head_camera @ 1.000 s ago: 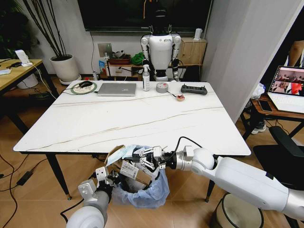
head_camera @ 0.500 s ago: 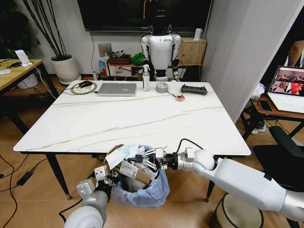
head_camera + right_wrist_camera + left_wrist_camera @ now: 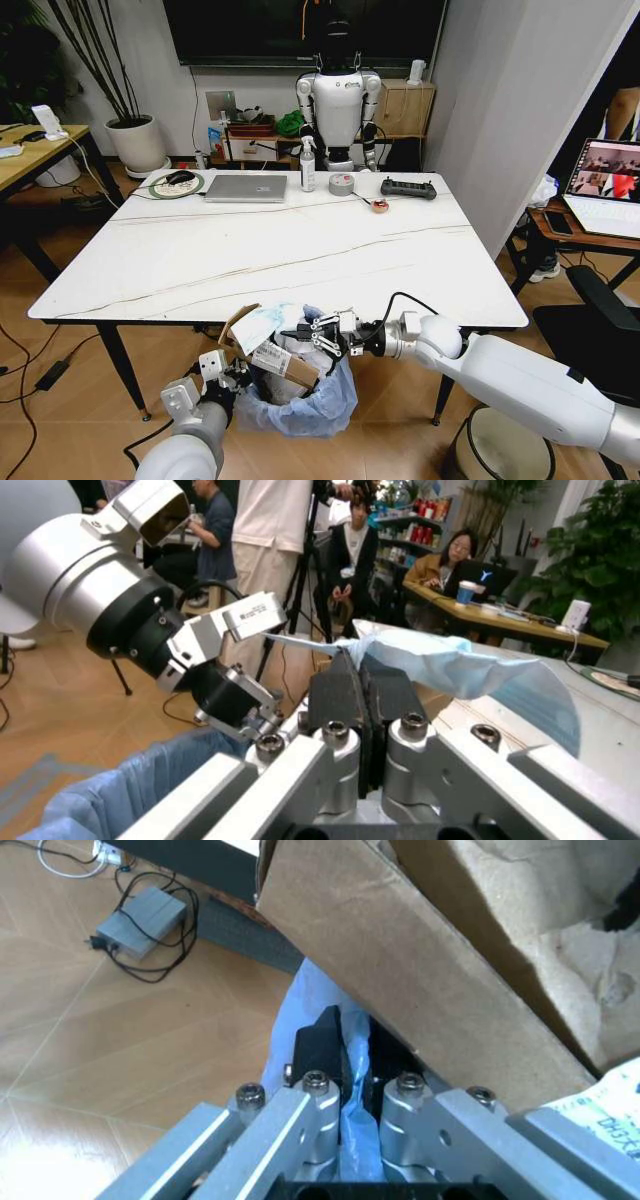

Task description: Pick up the trash bin and place the trash from the table into it.

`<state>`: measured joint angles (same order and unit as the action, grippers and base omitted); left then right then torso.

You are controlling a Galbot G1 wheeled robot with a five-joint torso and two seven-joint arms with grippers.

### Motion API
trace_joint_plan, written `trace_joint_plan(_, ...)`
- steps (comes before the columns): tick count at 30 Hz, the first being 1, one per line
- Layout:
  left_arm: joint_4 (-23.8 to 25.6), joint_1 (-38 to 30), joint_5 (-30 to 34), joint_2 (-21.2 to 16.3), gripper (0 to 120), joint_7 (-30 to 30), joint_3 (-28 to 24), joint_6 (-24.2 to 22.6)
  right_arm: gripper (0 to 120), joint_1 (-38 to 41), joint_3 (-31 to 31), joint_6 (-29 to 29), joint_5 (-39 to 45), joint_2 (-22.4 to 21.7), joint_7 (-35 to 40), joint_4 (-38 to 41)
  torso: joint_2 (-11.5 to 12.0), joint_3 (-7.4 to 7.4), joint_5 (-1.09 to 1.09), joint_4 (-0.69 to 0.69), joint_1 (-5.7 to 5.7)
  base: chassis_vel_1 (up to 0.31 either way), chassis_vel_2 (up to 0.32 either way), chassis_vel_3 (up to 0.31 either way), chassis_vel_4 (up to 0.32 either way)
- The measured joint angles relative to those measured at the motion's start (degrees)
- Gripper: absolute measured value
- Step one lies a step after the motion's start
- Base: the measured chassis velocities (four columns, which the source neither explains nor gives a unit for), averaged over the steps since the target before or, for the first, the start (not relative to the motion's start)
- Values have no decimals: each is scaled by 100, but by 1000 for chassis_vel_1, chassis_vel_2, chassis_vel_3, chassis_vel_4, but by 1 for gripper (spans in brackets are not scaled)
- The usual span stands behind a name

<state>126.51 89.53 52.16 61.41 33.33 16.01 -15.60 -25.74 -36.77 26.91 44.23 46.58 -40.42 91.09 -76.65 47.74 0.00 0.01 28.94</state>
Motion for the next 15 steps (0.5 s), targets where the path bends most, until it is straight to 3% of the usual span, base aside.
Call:
trace_joint_plan(6,12,-14,25,-11,0,9,5,-2,4,-2,22,38,-7,-26,-45,-17,0,0,0,0,0,0,0,0,0)
trace_joint_plan(15,12,-29,46,-17,0,12,11,-5,34,-26,21,78,-45,-19,-60,-39,0,0,0,0,0,0,0,0,0)
